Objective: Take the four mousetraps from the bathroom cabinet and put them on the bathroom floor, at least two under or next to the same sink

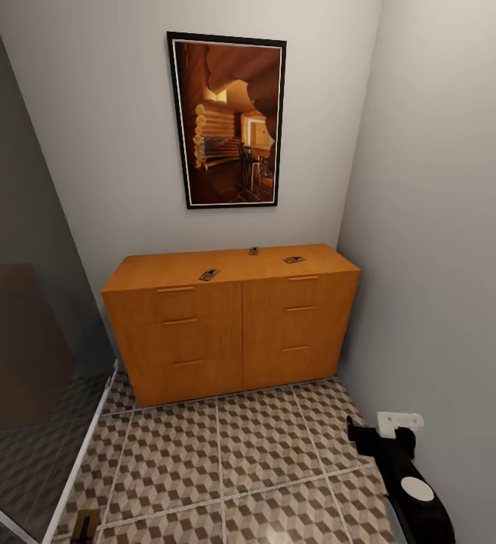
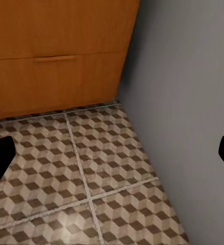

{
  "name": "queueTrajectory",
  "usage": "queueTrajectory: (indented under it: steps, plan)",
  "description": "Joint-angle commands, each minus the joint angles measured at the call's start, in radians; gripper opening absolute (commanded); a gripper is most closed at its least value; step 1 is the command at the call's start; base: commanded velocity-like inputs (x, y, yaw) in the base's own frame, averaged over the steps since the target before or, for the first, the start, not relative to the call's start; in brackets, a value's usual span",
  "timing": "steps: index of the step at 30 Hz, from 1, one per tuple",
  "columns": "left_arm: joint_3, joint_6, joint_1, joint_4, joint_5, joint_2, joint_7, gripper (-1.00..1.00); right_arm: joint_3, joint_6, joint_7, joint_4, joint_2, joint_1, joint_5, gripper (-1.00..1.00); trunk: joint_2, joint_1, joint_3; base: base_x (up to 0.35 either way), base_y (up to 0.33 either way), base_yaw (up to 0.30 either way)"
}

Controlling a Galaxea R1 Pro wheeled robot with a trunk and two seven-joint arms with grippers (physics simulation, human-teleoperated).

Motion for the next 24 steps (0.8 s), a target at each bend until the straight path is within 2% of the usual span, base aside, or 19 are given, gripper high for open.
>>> queueTrajectory:
  steps: [1,4,6,9,11,16,19,21,24]
  plan:
    - [-0.007,0.0,-0.001,0.002,0.0,-0.001,0.006,-1.0,0.001,0.027,-0.001,-0.008,0.0,-0.027,0.007,1.0,-0.001,0.0,-0.001,0.0,0.0,0.0]
    - [-0.007,0.006,-0.001,0.002,0.0,-0.001,0.006,-1.0,0.001,0.098,-0.001,-0.015,-0.001,-0.082,0.007,1.0,-0.001,0.0,-0.001,0.0,0.0,0.0]
    - [-0.007,0.009,-0.001,0.002,0.0,-0.001,0.006,-1.0,0.001,0.176,-0.001,-0.018,-0.001,-0.15,0.006,1.0,-0.001,0.0,-0.001,0.0,0.0,0.0]
    - [-0.007,0.011,-0.001,0.002,0.0,-0.001,0.006,-1.0,0.002,0.241,-0.001,-0.019,-0.001,-0.238,0.006,1.0,-0.001,0.0,-0.001,0.0,0.0,0.0]
    - [-0.007,0.011,-0.001,0.002,0.0,-0.001,0.006,-1.0,0.001,0.264,-0.001,-0.019,-0.001,-0.276,0.005,1.0,-0.001,0.0,-0.001,0.0,0.0,0.0]
    - [-0.007,0.011,-0.001,0.002,0.0,-0.001,0.006,-1.0,0.001,0.391,-0.002,-0.019,0.0,-0.446,0.004,1.0,-0.001,0.0,-0.001,0.0,0.0,0.0]
    - [-0.007,0.012,-0.001,0.002,0.001,-0.001,0.006,-1.0,0.001,0.437,-0.002,-0.016,0.001,-0.511,0.003,1.0,-0.001,0.0,-0.001,0.0,0.0,0.0]
    - [-0.007,0.019,-0.001,0.002,0.0,-0.001,0.005,-1.0,0.002,0.478,-0.002,-0.009,0.005,-0.6,0.002,1.0,-0.001,0.0,-0.001,0.0,0.0,0.0]
    - [-0.007,0.027,-0.001,0.002,0.0,-0.001,0.005,-1.0,0.005,0.502,-0.003,0.025,0.01,-0.726,0.001,1.0,-0.001,0.0,-0.001,0.0,0.0,0.0]
